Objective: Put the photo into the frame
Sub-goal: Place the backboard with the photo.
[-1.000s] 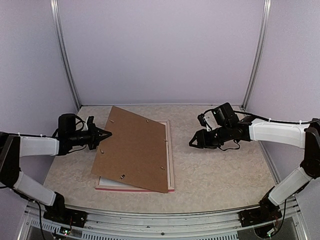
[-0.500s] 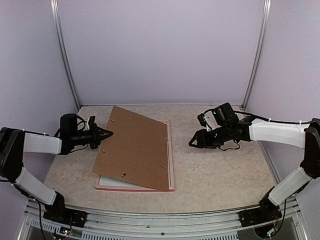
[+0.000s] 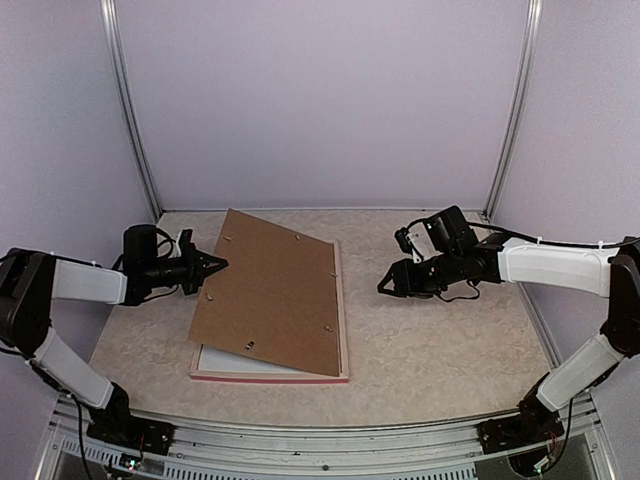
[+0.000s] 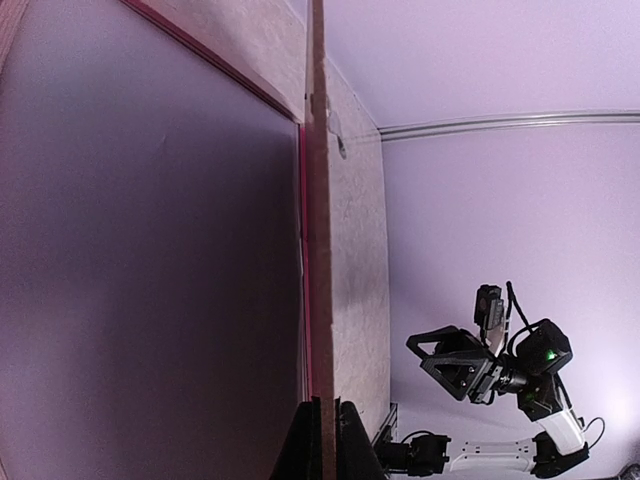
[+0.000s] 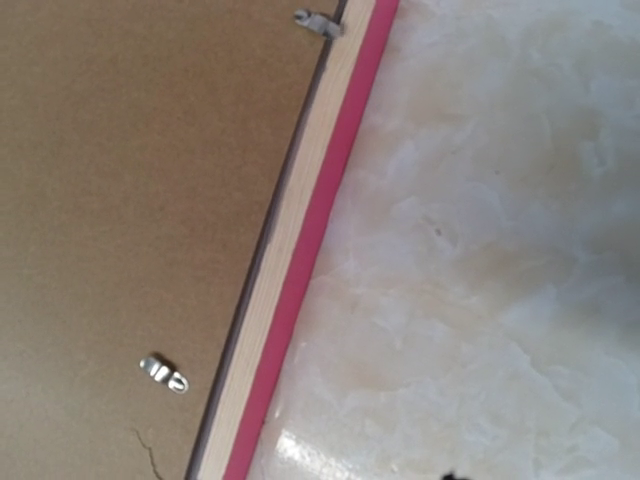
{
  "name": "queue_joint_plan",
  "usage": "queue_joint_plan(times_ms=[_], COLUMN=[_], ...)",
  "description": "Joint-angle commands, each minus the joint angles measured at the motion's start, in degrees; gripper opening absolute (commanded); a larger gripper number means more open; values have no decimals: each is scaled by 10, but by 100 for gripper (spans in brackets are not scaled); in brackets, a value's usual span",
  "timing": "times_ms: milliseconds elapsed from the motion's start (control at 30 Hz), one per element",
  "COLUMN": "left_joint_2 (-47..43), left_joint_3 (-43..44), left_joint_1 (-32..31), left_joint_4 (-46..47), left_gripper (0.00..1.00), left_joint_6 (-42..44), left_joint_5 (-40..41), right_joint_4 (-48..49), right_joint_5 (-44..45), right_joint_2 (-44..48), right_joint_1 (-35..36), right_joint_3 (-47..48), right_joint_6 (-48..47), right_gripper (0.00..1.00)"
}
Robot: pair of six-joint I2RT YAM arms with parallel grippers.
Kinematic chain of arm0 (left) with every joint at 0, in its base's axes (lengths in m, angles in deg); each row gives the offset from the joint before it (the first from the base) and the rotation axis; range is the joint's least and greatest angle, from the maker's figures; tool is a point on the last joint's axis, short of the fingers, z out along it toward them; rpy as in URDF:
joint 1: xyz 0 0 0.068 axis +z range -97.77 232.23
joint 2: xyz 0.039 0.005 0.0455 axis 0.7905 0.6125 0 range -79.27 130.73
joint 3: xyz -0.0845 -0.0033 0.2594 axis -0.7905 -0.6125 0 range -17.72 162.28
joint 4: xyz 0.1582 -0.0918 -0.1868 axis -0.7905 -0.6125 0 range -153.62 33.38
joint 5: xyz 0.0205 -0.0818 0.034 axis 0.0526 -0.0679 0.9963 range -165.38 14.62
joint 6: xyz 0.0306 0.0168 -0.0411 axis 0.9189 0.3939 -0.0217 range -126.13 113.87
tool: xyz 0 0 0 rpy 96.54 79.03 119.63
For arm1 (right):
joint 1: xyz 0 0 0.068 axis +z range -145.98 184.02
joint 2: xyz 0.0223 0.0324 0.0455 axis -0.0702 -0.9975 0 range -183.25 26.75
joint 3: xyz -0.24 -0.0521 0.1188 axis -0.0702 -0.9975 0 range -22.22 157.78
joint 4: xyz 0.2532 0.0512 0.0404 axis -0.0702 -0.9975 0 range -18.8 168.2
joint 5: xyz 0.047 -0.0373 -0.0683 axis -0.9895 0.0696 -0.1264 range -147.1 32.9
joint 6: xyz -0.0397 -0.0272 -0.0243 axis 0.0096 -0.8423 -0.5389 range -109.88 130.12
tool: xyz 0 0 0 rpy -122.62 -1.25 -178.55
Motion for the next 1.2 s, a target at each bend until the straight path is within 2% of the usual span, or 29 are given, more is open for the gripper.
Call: queue_joint_plan(times_ms=[0, 933, 1167], left_joint_2=[6, 40, 44], left_joint_3=[27, 46, 43], left_joint_1=[4, 3, 2], left_joint_4=[46, -4, -22], left_gripper=[0, 0, 3], left_joint_6=[-9, 42, 54], left_joint_5=[-21, -3, -1], right_joint_4=[6, 14, 12], right_joint_5=[-4, -9, -9], right_joint_2=[-5, -7, -10], right_joint_1=[-5, -5, -4], right_joint_3=[-6, -12, -12], right_joint_6=[0, 7, 7], right_gripper=[50, 50, 50])
